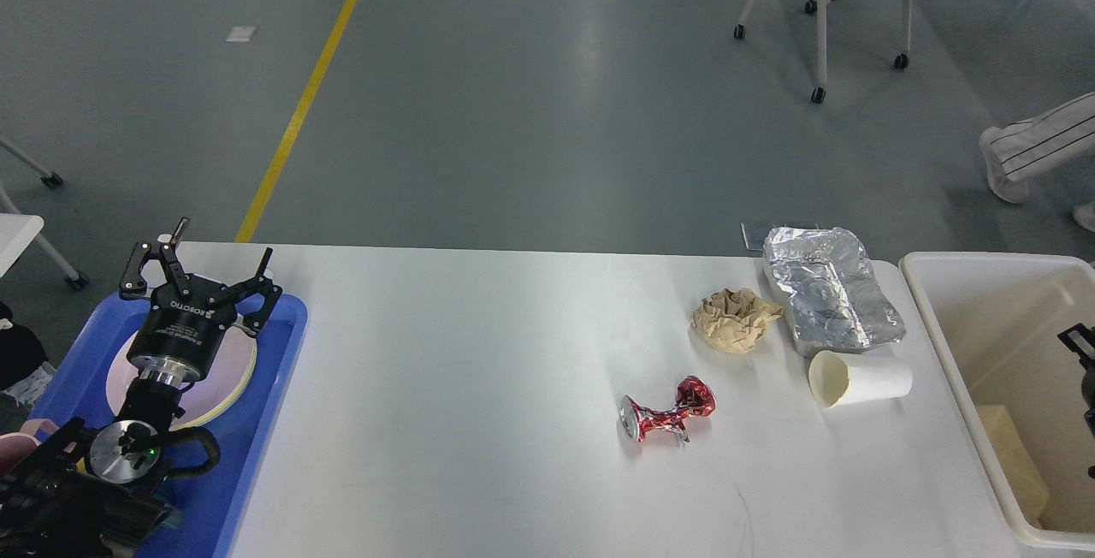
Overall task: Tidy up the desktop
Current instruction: 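Raise the right gripper out of the bin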
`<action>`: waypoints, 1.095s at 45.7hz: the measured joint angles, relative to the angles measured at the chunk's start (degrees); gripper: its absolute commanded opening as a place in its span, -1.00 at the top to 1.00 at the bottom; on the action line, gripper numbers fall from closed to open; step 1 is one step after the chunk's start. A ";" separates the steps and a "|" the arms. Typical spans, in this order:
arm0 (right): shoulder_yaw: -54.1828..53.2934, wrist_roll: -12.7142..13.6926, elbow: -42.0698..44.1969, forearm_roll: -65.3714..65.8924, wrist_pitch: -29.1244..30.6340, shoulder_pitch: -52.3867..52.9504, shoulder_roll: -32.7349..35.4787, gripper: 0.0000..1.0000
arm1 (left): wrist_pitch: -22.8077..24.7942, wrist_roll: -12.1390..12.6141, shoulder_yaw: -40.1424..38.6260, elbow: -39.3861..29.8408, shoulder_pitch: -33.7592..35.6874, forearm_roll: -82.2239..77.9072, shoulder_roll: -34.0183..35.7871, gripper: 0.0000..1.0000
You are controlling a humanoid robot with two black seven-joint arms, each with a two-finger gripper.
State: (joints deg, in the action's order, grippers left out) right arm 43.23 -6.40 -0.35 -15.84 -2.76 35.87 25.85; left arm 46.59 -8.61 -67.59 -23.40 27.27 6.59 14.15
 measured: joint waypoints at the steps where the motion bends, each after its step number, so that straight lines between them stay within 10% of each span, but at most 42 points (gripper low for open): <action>1: 0.01 0.02 -0.07 0.00 0.06 0.00 0.02 -1.00 | 0.00 0.00 0.00 0.00 0.00 0.00 0.00 -0.96; 30: -0.15 0.01 -3.00 0.04 0.39 2.45 0.88 -1.00 | 0.00 0.02 0.00 0.01 0.00 0.00 0.00 -0.96; 50: 2.84 -0.02 -27.96 2.01 1.65 27.28 9.45 -1.00 | 0.00 0.09 0.00 -0.02 0.03 0.00 0.00 -0.96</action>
State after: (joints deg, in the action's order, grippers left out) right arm 46.07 -6.42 -28.32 -13.84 -1.12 63.15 35.30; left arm 46.59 -8.52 -67.59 -23.42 27.30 6.59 14.15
